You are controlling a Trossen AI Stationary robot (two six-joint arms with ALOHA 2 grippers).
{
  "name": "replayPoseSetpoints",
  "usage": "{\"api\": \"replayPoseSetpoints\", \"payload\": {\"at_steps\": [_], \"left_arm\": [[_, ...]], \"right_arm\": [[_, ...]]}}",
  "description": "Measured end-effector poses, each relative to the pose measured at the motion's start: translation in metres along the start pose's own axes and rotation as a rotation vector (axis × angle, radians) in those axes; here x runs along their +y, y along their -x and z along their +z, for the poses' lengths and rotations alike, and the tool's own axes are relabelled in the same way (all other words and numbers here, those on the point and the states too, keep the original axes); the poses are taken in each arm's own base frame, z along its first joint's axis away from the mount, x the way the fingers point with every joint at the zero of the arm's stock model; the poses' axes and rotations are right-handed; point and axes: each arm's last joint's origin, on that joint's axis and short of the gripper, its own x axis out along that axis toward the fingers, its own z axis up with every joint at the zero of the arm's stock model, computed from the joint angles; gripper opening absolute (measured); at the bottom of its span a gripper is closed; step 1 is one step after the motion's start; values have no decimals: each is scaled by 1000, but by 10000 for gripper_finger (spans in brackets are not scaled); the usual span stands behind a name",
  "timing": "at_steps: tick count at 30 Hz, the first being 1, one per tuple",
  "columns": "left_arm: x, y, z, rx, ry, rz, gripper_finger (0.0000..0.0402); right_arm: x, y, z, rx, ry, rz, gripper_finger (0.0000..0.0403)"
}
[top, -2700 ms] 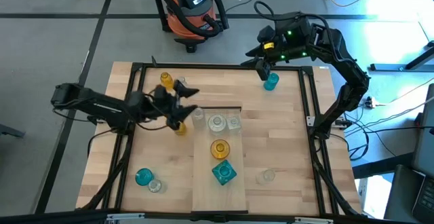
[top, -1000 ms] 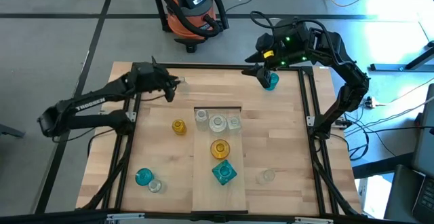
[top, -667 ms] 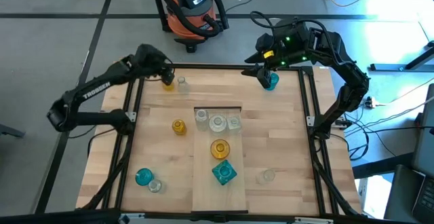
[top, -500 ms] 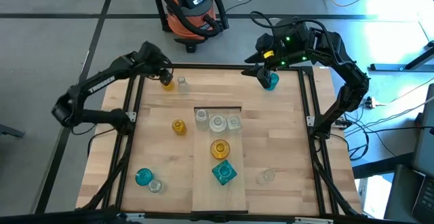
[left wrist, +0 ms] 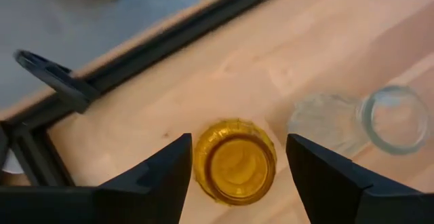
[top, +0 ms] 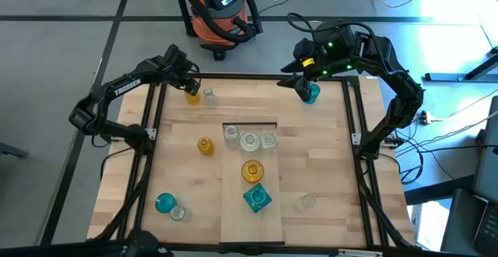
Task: Sort vases onto shelf
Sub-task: Put the yellow vase on the shelf aligned with the other yellow vase
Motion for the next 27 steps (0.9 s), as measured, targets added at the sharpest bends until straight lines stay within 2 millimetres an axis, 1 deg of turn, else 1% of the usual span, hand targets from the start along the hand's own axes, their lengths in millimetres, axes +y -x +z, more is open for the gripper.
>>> {"api": "replayPoseSetpoints", "payload": {"at_steps": [4,10,14,17,21,23,24,25,27], "left_arm": [[-1,-3,-2,30,1,-25,232],[2,-4,-7,85,-28,64,232],[2,-11,-8,136,-59,64,222],[-3,-17,-9,171,-83,58,188],[-12,-18,-11,183,-116,50,117],[-17,-15,-13,209,-129,43,52],[-18,-13,-16,232,-136,43,26],[-19,-12,-19,264,-141,39,11],[-23,-5,-16,237,-154,38,4]], "right_arm": [[0,0,0,0,-2,0,205],[0,0,0,-1,-2,-1,205],[0,0,1,-8,-1,0,205],[0,0,1,-8,-1,0,205],[0,0,1,-7,-1,0,205],[0,0,0,-5,-1,0,205],[0,0,0,-5,-1,0,205],[0,0,0,-5,-1,0,205],[0,0,1,-5,-1,0,205]]}}
